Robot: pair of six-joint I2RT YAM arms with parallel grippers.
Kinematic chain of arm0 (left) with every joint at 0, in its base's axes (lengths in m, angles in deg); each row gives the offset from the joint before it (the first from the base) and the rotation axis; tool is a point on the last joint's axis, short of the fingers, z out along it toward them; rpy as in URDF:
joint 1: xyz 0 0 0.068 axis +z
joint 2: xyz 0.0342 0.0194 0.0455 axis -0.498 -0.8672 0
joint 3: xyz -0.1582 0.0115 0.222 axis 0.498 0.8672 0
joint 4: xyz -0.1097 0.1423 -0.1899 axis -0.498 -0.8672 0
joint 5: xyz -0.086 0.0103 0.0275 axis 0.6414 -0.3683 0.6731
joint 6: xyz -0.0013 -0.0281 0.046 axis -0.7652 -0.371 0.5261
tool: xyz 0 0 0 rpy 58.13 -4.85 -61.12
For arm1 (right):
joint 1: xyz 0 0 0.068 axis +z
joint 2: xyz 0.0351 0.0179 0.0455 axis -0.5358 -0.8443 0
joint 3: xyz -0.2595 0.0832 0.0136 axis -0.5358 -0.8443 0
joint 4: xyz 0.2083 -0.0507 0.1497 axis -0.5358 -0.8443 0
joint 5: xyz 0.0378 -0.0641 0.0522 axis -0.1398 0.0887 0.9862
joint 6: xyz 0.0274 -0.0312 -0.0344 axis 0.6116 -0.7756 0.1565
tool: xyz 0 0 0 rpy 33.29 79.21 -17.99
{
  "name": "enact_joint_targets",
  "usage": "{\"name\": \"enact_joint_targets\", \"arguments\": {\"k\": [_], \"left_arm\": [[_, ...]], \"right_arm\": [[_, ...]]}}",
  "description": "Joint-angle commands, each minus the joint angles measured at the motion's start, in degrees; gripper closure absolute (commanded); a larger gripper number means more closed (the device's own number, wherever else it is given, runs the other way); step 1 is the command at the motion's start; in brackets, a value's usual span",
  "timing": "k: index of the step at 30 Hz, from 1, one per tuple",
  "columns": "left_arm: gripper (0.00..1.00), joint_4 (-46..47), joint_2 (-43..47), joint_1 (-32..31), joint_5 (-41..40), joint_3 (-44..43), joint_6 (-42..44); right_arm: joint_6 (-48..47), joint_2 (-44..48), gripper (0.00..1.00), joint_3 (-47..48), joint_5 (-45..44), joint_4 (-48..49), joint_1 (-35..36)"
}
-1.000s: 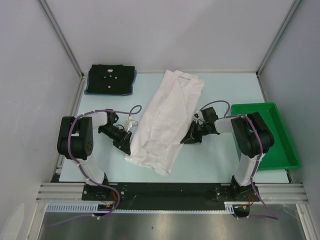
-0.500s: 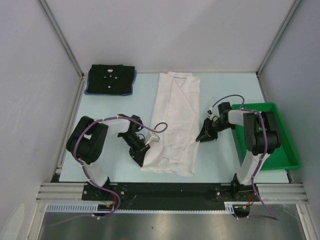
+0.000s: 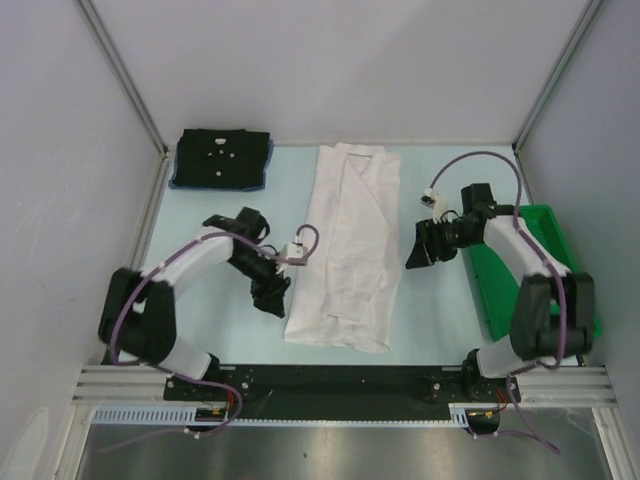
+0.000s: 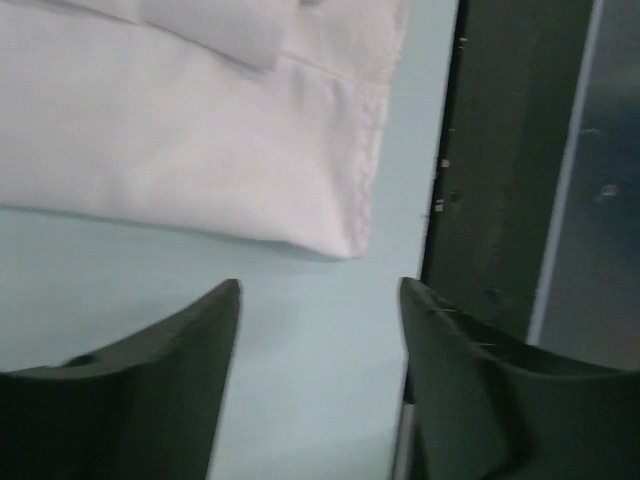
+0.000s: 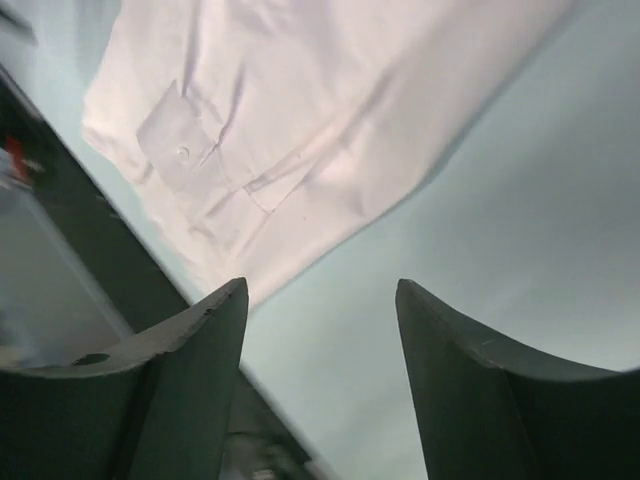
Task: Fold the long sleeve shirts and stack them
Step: Fold the shirt
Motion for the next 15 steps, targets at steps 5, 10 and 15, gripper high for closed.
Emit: {"name": "enact_joint_targets", "arguments": {"k": [5, 10, 15], "left_arm": [[0.0, 10.1, 20.8, 2.9, 2.3, 10.6, 25.6], [0.01, 19.7, 24.7, -0.7, 0.0, 20.8, 31.5], [0.1, 27.5, 29.3, -9.3, -4.2, 28.3, 32.2]], "right_arm": [[-49.7, 31.5, 0.28, -20.9, -0.3, 5.6, 13.0], [-58.6, 41.8, 0.27, -33.2, -3.7, 12.1, 26.5], [-61.3, 42.7, 0.27, -40.2, -7.8, 19.5, 36.3]]}}
